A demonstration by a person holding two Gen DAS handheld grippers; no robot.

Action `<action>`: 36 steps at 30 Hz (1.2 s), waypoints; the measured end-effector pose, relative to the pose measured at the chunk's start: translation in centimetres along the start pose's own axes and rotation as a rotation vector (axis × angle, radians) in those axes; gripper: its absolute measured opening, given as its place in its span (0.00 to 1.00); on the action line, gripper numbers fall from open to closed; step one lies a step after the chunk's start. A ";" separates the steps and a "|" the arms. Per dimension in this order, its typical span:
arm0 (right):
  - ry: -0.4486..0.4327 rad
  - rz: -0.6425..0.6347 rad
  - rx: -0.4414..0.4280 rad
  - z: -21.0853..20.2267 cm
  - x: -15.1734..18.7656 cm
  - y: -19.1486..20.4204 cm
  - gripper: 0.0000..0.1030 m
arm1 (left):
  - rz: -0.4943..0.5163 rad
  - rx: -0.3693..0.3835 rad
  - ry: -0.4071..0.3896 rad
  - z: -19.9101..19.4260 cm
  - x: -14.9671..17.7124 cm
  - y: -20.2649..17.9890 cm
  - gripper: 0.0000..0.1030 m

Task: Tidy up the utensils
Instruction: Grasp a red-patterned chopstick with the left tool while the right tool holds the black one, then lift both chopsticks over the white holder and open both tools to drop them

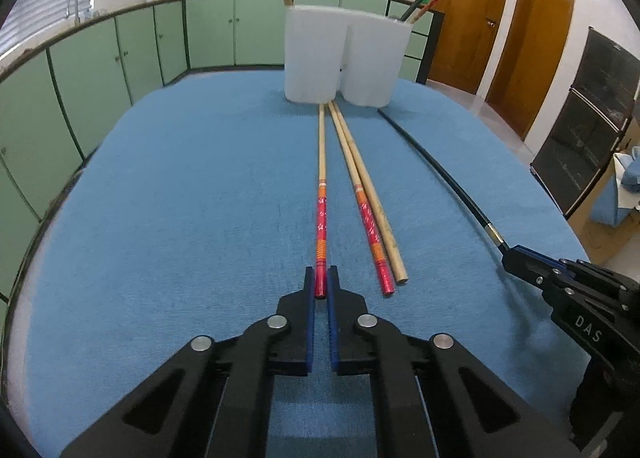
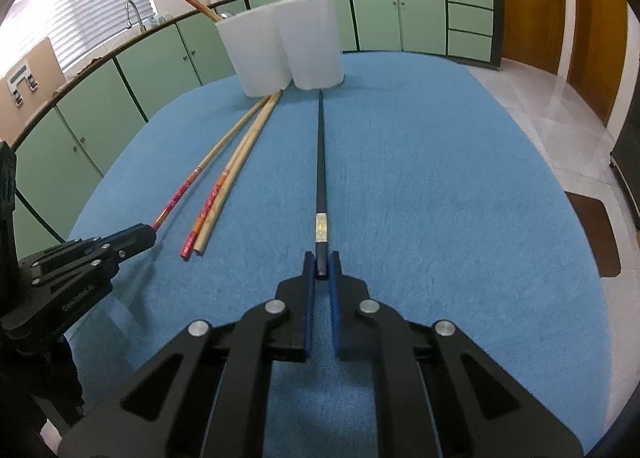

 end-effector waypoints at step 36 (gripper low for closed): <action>-0.264 -0.143 -0.133 -12.7 -19.0 3.2 0.06 | 0.118 0.076 -0.367 -12.8 -15.8 -1.8 0.05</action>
Point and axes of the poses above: each gripper's, at about its wrist camera, not at the fingertips, and z roughly the way its jaws point, y to its left, x to its underside, the point moved 5 cm from there along z, roughly the way its jaws point, and after that the axes turned 2 degrees about z, right-handed, at the moved point
